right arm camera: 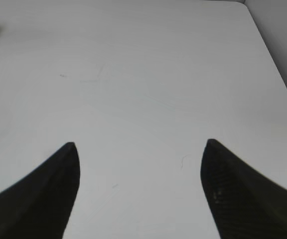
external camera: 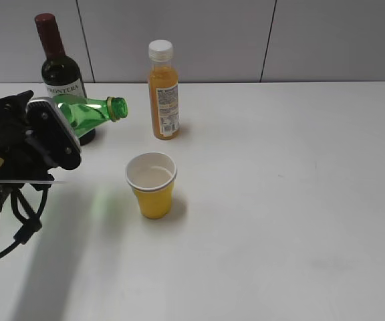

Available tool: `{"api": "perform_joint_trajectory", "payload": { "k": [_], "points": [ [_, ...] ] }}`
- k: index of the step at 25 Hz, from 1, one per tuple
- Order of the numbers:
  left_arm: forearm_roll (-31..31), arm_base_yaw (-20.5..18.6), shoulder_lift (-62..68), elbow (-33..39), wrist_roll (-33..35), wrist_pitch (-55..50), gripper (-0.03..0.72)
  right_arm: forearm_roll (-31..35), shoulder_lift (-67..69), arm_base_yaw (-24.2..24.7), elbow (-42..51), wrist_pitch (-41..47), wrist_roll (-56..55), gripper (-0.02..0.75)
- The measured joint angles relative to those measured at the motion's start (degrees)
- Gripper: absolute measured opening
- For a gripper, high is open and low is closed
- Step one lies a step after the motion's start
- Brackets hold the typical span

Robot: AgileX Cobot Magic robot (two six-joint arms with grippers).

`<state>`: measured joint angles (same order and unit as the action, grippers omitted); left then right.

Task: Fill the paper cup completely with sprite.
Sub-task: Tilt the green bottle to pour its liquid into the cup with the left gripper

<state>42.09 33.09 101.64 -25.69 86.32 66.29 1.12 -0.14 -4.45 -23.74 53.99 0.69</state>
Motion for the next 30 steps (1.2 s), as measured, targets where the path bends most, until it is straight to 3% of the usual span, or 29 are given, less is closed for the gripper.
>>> {"api": "perform_joint_trajectory", "payload": {
  "k": [30],
  "points": [
    [-2.39,0.01,0.47,2.27,6.09,0.0,0.473,0.0,0.0,0.0,0.0,0.0,0.0,0.585]
  ]
}}
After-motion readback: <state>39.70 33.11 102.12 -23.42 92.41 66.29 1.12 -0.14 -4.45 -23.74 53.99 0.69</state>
